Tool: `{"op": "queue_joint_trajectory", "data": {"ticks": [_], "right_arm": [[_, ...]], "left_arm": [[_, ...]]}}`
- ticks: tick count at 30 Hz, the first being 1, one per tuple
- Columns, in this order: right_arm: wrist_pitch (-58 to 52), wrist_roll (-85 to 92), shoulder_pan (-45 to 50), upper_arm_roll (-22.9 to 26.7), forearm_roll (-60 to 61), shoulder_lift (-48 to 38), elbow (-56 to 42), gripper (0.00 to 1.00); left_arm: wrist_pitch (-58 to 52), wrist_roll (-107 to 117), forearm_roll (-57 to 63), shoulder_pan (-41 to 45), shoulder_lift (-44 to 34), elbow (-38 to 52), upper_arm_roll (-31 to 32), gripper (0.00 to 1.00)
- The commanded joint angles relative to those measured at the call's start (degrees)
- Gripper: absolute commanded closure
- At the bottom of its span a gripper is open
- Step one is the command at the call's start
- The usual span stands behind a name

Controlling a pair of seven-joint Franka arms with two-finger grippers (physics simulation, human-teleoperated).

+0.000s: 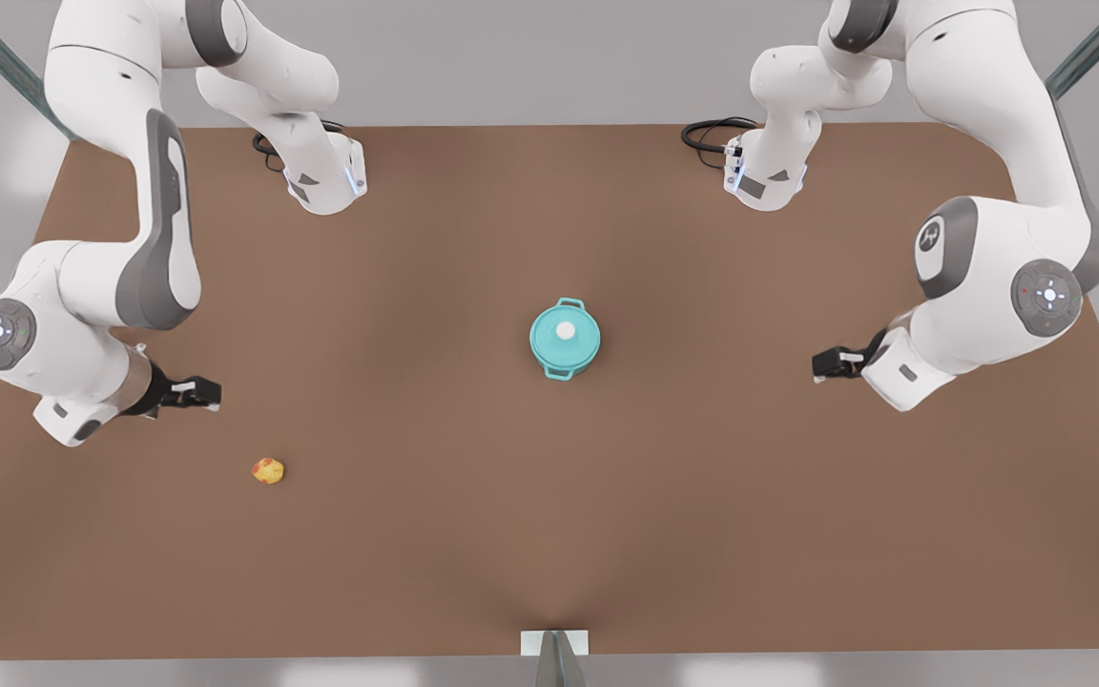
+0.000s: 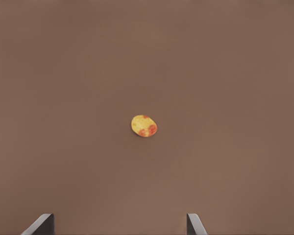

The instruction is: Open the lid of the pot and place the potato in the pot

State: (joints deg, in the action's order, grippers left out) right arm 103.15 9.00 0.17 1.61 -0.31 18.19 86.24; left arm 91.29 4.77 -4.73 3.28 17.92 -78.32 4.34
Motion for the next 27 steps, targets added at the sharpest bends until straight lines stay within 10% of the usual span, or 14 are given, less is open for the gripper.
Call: {"op": "queue_joint_trajectory", "data": {"ticks": [1, 10, 12, 27], "right_arm": [[11.72, 6.21, 0.01, -0.03, -0.13, -0.26, 0.33, 0.00], [11.80, 45.94, 4.22, -0.29, -5.23, 4.92, 0.33, 0.00], [15.40, 43.74, 4.49, -0.29, -5.14, 7.91, 1.38, 0.00], [40.11, 45.14, 3.26, -0.03, -5.84, 17.31, 11.14, 0.00]], "left_arm": [[3.37, 2.52, -0.36, 0.85, -0.25, -0.16, 0.23, 0.00], [15.83, 47.08, 8.07, 34.60, 8.37, -5.68, 2.96, 0.00], [32.81, 55.95, 8.16, 37.23, 3.61, -20.82, 2.96, 0.00], [45.56, 64.40, 13.96, 40.67, 14.52, -22.49, 2.52, 0.00]]}}
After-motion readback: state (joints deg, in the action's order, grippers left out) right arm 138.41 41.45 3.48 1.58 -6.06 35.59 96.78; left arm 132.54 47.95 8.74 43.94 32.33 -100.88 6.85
